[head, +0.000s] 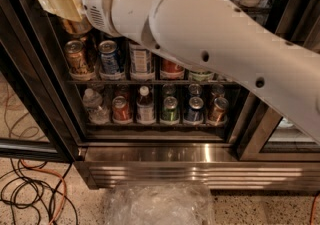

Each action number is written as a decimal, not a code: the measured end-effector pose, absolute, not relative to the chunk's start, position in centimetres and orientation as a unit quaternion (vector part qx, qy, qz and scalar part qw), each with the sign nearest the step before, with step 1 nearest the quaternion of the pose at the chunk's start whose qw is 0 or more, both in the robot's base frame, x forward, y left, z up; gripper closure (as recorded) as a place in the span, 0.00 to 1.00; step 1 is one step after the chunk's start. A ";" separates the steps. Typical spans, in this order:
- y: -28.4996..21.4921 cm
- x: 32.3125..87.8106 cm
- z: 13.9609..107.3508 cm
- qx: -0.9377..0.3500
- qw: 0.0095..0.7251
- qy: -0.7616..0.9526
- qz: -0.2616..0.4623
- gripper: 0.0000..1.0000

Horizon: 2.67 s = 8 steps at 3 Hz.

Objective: Pick orange can from top shelf of fridge

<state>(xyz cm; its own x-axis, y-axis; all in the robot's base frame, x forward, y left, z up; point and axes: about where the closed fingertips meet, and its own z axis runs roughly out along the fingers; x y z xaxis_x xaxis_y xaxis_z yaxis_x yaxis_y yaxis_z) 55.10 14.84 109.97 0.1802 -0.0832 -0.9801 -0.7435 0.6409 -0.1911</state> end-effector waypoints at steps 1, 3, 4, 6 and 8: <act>12.1 54.7 108.5 -0.329 0.678 0.606 0.255 1.00; 12.1 55.4 108.5 -0.349 0.667 0.599 0.272 1.00; 8.9 57.2 109.3 -0.364 0.661 0.579 0.308 1.00; 3.4 55.3 105.6 -0.387 0.608 0.559 0.410 1.00; 3.4 52.2 103.7 -0.398 0.585 0.557 0.435 1.00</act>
Offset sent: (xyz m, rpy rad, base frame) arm -0.0026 -0.0185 -0.0130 0.0238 0.0375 -0.0021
